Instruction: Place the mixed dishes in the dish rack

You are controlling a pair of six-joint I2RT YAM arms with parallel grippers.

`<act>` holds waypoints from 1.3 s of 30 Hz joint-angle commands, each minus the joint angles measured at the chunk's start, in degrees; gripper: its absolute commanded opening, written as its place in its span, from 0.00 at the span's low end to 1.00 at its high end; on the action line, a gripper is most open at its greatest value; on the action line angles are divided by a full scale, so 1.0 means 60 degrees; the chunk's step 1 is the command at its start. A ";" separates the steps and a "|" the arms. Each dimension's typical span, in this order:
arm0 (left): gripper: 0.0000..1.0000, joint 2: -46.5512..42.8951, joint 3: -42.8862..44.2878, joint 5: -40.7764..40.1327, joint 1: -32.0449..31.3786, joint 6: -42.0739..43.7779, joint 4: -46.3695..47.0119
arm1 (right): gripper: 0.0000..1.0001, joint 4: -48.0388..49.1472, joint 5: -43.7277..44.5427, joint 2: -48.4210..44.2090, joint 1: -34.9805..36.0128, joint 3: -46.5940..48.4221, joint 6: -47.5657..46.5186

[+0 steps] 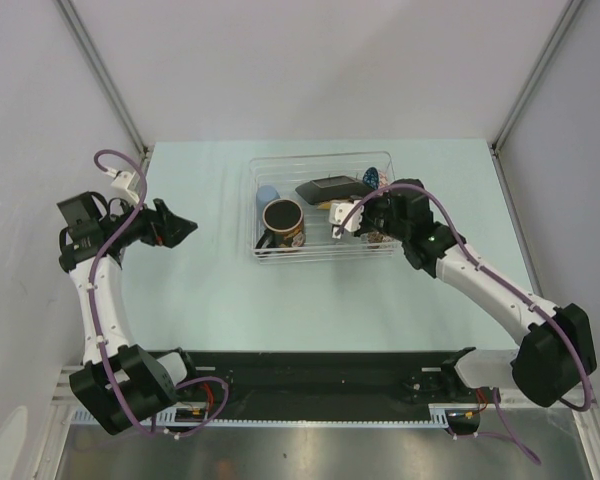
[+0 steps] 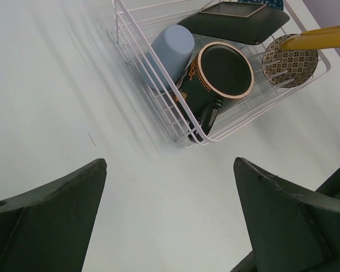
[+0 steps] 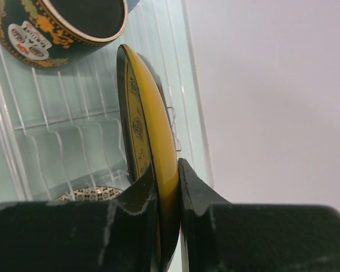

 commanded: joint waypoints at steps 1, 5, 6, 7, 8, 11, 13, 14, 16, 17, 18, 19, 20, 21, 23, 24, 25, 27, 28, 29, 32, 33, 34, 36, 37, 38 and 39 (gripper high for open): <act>0.99 -0.0220 -0.0004 0.0350 0.0070 0.0131 0.0293 | 0.00 -0.0230 -0.0138 0.0085 -0.0018 0.0268 0.0071; 0.99 -0.0234 -0.0048 0.0365 0.0070 0.0102 0.0336 | 0.00 -0.0626 -0.0256 0.0187 -0.0047 0.0254 0.0261; 0.99 -0.0235 -0.0063 0.0365 0.0070 0.0088 0.0351 | 0.00 -0.0743 -0.0286 0.0231 -0.0062 0.0254 0.0291; 1.00 -0.0235 -0.0077 0.0365 0.0070 0.0087 0.0351 | 0.00 -0.0802 -0.0329 0.0289 -0.0077 0.0210 0.0320; 1.00 -0.0249 -0.0077 0.0365 0.0055 0.0073 0.0351 | 0.00 -0.0817 -0.0359 0.0304 -0.0091 0.0181 0.0335; 0.99 -0.0293 -0.0107 0.0365 0.0070 0.0117 0.0351 | 0.00 -0.0832 -0.0403 0.0392 -0.0106 0.0035 0.0423; 0.99 -0.0293 -0.0121 0.0350 0.0055 0.0146 0.0366 | 0.00 -0.0803 -0.0403 0.0378 -0.0106 -0.0039 0.0496; 0.99 -0.0293 -0.0121 0.0350 0.0070 0.0146 0.0366 | 0.00 -0.0817 -0.0418 0.0378 -0.0091 -0.0097 0.0511; 0.99 -0.0264 -0.0150 0.0336 0.0070 0.0146 0.0380 | 0.00 -0.0774 -0.0432 0.0392 -0.0106 -0.0156 0.0554; 0.99 -0.0264 -0.0151 0.0365 0.0070 0.0146 0.0381 | 0.00 -0.0774 -0.0418 0.0378 -0.0106 -0.0214 0.0540; 0.99 -0.0264 -0.0151 0.0365 0.0070 0.0161 0.0381 | 0.00 -0.0745 -0.0418 0.0378 -0.0106 -0.0229 0.0569; 0.99 -0.0249 -0.0151 0.0365 0.0084 0.0132 0.0395 | 0.00 -0.0744 -0.0432 0.0407 -0.0149 -0.0273 0.0584; 0.99 -0.0249 -0.0165 0.0379 0.0070 0.0117 0.0410 | 0.00 -0.0715 -0.0461 0.0407 -0.0164 -0.0303 0.0599; 0.99 -0.0278 -0.0194 0.0365 0.0084 0.0102 0.0439 | 0.00 -0.0686 -0.0476 0.0465 -0.0179 -0.0361 0.0599; 0.99 -0.0278 -0.0195 0.0394 0.0070 0.0102 0.0439 | 0.00 -0.0540 -0.0506 0.0524 -0.0238 -0.0434 0.0613; 0.99 -0.0293 -0.0209 0.0365 0.0070 0.0117 0.0454 | 0.00 -0.0496 -0.0549 0.0568 -0.0281 -0.0493 0.0628; 1.00 -0.0322 -0.0224 0.0379 0.0070 0.0088 0.0439 | 0.00 -0.0452 -0.0549 0.0612 -0.0311 -0.0493 0.0613; 0.99 -0.0308 -0.0224 0.0365 0.0070 0.0117 0.0425 | 0.00 -0.0349 -0.0593 0.0699 -0.0355 -0.0522 0.0599; 0.99 -0.0322 -0.0224 0.0365 0.0070 0.0131 0.0410 | 0.00 -0.0305 -0.0608 0.0729 -0.0369 -0.0508 0.0584; 0.99 -0.0337 -0.0224 0.0365 0.0070 0.0131 0.0410 | 0.00 -0.0261 -0.0623 0.0758 -0.0399 -0.0522 0.0570; 0.99 -0.0308 -0.0224 0.0379 0.0070 0.0102 0.0454 | 0.00 -0.0231 -0.0696 0.0875 -0.0486 -0.0523 0.0540; 0.99 -0.0308 -0.0224 0.0380 0.0070 0.0073 0.0454 | 0.00 -0.0203 -0.0696 0.0905 -0.0487 -0.0523 0.0526; 0.99 -0.0293 -0.0224 0.0380 0.0070 0.0073 0.0468 | 0.00 -0.0202 -0.0696 0.0963 -0.0501 -0.0523 0.0511; 0.99 -0.0293 -0.0224 0.0394 0.0070 0.0058 0.0512 | 0.00 -0.0188 -0.0769 0.1022 -0.0545 -0.0523 0.0496; 1.00 -0.0293 -0.0238 0.0409 0.0070 0.0044 0.0498 | 0.00 -0.0159 -0.0798 0.1095 -0.0545 -0.0523 0.0525; 0.99 -0.0279 -0.0238 0.0409 0.0070 0.0044 0.0512 | 0.00 -0.0144 -0.0871 0.1139 -0.0545 -0.0523 0.0511; 0.99 -0.0278 -0.0253 0.0394 0.0070 0.0044 0.0512 | 0.00 -0.0144 -0.0886 0.1183 -0.0545 -0.0523 0.0554</act>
